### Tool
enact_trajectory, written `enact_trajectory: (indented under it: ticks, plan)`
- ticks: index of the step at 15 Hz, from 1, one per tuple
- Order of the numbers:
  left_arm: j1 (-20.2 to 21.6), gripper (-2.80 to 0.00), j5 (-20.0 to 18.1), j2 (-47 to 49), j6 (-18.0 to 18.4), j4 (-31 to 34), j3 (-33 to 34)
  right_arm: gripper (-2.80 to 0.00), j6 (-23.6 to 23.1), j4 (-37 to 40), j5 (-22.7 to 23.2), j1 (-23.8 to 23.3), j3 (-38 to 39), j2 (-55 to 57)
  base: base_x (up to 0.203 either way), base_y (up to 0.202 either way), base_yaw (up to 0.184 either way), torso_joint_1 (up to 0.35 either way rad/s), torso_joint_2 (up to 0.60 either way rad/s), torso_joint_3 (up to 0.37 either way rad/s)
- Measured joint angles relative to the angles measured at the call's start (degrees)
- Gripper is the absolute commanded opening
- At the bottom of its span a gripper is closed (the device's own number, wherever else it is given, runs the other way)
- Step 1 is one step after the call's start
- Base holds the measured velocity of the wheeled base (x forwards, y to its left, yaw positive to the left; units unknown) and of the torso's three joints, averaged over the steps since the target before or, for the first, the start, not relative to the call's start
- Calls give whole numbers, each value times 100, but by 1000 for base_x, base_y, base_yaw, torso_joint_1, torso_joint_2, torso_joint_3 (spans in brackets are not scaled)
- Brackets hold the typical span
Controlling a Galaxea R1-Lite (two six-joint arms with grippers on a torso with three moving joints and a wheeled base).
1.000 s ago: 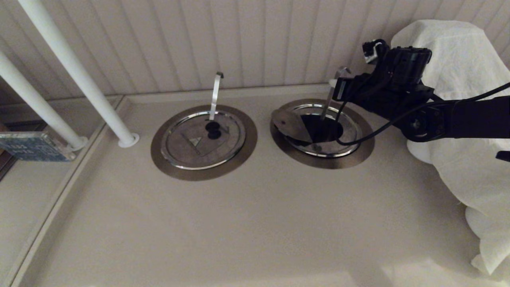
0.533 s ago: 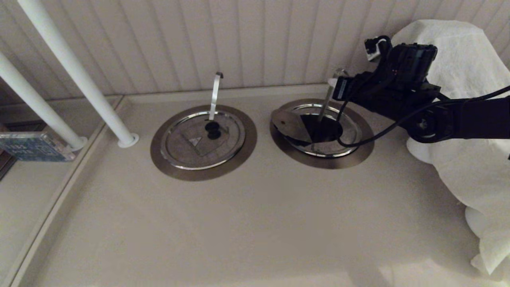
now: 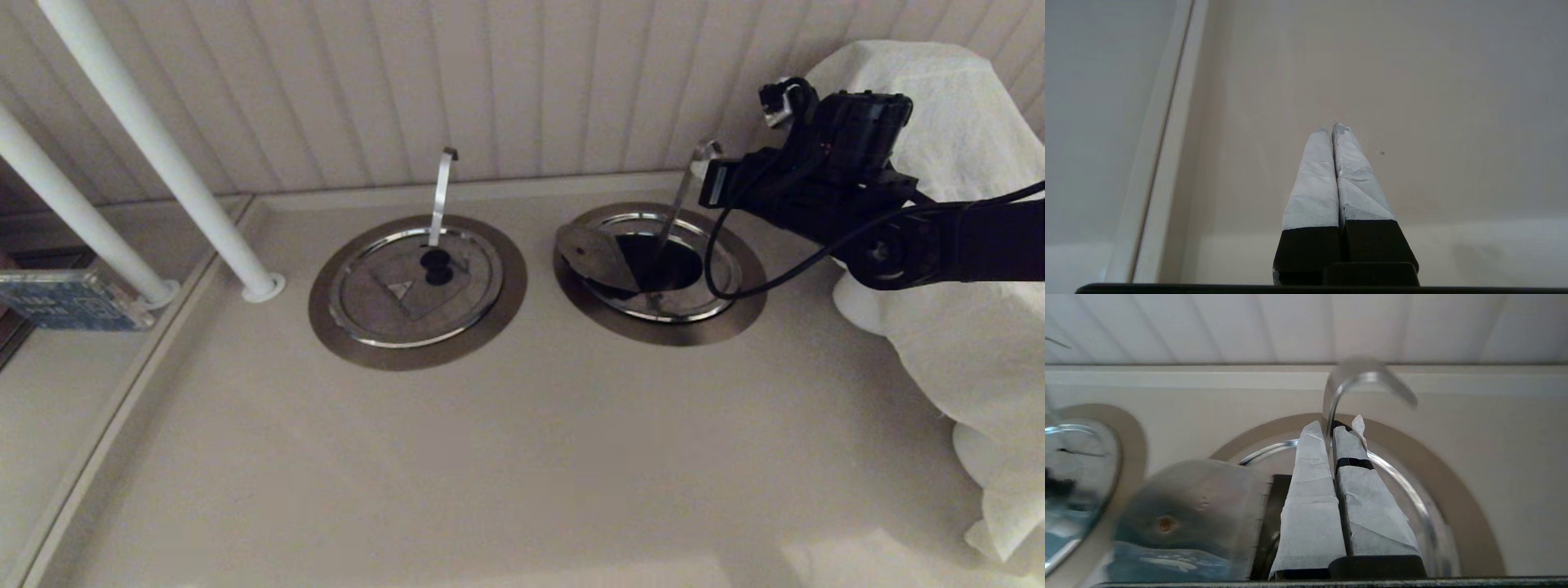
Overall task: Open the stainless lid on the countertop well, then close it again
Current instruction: Stir with a spoon
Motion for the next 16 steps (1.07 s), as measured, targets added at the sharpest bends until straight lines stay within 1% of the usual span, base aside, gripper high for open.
enact_trajectory:
  ticks: [5,13,16]
  plan:
    - [0,-280,2,0,1,0,0,-280,11,-20,-312,-21,-320,284,0,0,0,0,0,0]
    - [0,-280,2,0,2,-1,0,-280,55,-16,-308,102,-346,436,0,0,0,0,0,0]
    - [0,-280,-1,0,0,0,0,-280,74,239,-357,54,-702,664,0,0,0,0,0,0]
